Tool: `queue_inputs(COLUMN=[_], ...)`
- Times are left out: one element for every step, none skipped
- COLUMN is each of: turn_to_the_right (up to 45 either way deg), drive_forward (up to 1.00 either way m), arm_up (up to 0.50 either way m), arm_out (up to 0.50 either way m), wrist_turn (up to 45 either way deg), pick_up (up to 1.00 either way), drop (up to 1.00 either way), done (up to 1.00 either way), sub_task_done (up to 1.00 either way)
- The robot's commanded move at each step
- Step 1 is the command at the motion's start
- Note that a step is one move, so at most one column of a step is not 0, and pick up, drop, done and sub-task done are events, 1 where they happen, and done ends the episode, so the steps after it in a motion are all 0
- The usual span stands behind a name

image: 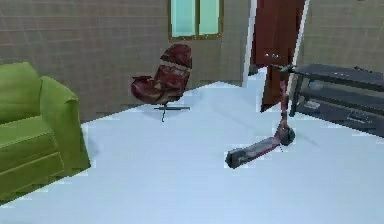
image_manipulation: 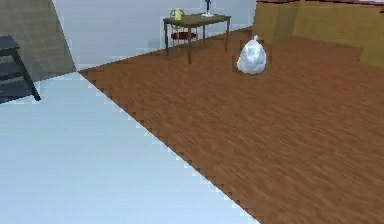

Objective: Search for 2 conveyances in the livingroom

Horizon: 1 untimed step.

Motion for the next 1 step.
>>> queue_inputs(turn_to_the_right=[-12.0], drive_forward=[0.00], arm_up=[0.00], arm_out=[0.00], wrist_turn=[0.0], pick_up=[0.00], drop=[0.00], done=[0.00], sub_task_done=[0.00])
